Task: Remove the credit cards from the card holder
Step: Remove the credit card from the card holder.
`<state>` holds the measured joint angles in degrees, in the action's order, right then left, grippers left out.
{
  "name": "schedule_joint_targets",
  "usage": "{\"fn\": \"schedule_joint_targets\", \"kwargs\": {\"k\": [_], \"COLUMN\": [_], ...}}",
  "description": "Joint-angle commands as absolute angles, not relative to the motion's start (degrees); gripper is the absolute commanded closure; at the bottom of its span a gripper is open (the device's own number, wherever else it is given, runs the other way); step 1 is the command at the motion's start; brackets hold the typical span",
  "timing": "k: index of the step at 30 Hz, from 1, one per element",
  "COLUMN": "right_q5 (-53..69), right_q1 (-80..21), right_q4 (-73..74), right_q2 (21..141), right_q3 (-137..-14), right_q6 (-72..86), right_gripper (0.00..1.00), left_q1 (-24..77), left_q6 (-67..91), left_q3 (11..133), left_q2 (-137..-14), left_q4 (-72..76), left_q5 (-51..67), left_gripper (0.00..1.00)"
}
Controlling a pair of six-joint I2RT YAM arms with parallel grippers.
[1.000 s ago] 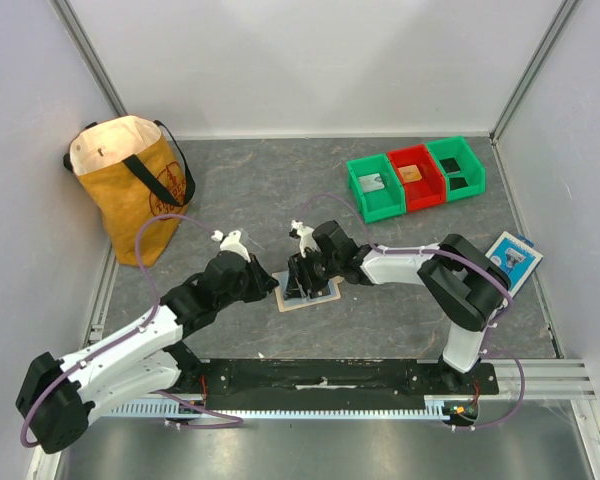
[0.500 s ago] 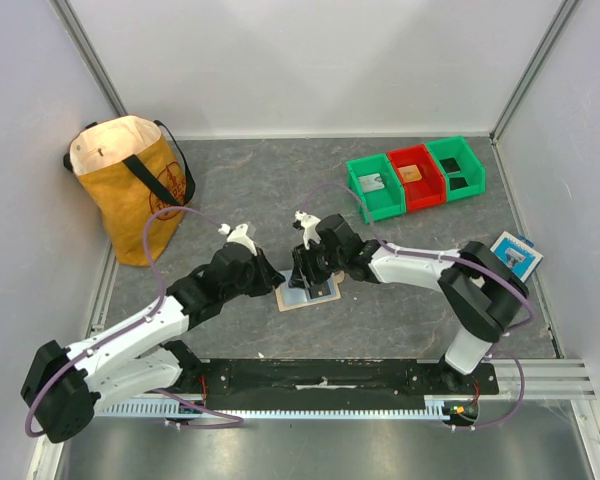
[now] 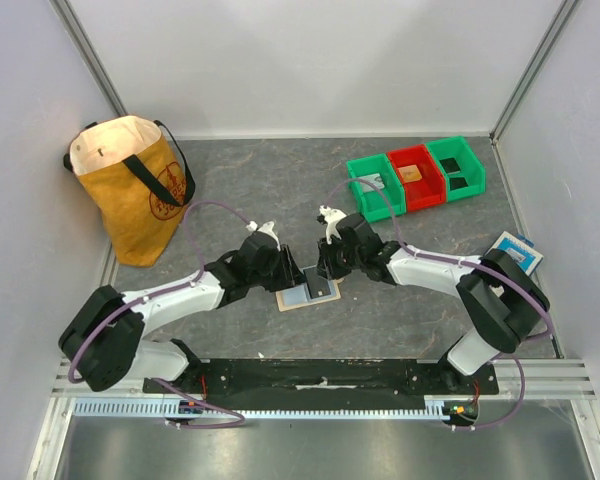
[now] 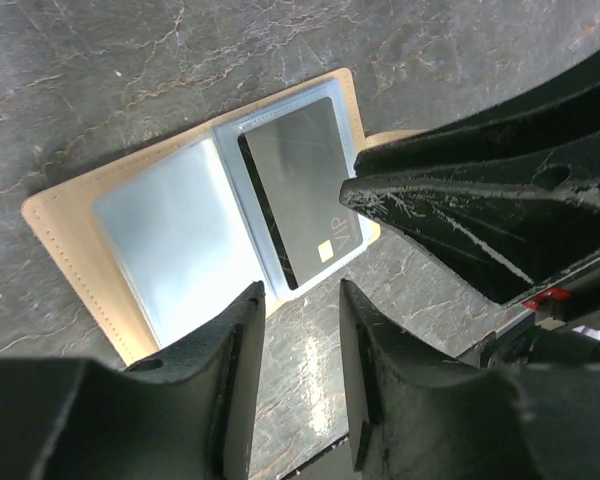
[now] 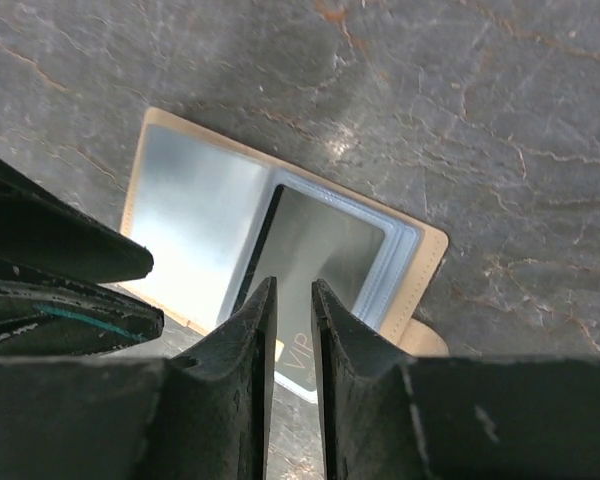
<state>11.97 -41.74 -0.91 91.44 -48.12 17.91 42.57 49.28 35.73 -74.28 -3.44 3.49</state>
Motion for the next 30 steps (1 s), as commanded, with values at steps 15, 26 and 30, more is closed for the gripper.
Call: {"fn": "schedule_joint_targets", "kwargs": {"k": [15,26,30], "right_q5": [10.11,12.22,13.09], "right_q1": [-39.82,-39.81,-39.73], "right_q4": [-4.66,-5.98,-6.33], "right_q2": [92.64,94.04,94.39], "right_q3": [-43.24,-41.66,-41.40], "right_q6": [17.23,18.10,18.46], "right_gripper": [0.79,0.83,0.83], "left_q1": [38.50,38.23,38.06], "left_q6": [54.40,55.37,56.25], "left_q3": [33.23,30.94,29.88], "left_q2": [-82.88,-87.36,-87.98], "left_q4": [10.72,16.08,18.19], "left_q5": [9.49,12.48,13.27], "left_gripper": [0.62,0.64,0.65]}}
